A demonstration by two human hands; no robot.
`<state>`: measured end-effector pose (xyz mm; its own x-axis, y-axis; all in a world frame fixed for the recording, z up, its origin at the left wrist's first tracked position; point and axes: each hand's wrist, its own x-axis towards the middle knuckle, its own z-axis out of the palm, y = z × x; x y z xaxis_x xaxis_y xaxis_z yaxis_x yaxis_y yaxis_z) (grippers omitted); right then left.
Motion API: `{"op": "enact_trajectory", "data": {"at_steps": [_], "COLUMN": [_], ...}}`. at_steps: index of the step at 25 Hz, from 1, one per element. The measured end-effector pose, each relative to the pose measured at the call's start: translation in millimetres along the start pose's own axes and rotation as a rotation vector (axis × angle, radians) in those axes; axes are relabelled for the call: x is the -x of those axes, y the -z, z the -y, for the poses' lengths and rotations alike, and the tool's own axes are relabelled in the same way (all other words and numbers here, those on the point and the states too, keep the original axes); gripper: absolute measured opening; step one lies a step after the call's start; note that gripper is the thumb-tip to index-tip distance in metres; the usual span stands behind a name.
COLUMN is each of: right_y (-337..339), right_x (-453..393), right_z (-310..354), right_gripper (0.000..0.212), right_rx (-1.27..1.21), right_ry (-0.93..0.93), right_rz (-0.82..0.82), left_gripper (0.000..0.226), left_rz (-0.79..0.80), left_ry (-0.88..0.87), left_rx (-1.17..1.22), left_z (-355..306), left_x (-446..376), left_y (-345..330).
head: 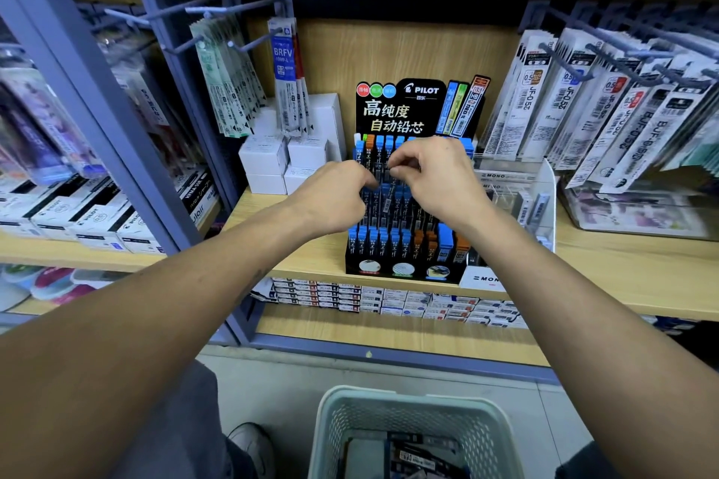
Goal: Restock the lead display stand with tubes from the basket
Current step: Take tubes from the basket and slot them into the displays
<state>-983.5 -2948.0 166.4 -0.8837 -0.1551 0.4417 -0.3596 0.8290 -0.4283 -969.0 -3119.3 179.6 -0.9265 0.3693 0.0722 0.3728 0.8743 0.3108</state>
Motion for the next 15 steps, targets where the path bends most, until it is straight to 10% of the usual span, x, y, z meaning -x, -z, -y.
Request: {"op": "enact_trajectory", "data": {"at_steps": [15], "right_y": [9], "right_x": [6], "right_z": [-3], "right_gripper": [0.014], "right_rx": [0.044], "right_ry": [0.086], "right_rz": [-0.081], "left_gripper": [0.056], "left_rz": [-0.131], "left_ry": [-0.025], "left_rx": [0.079], "left_z": [2], "left_x": [-1], "left_y": [4]}}
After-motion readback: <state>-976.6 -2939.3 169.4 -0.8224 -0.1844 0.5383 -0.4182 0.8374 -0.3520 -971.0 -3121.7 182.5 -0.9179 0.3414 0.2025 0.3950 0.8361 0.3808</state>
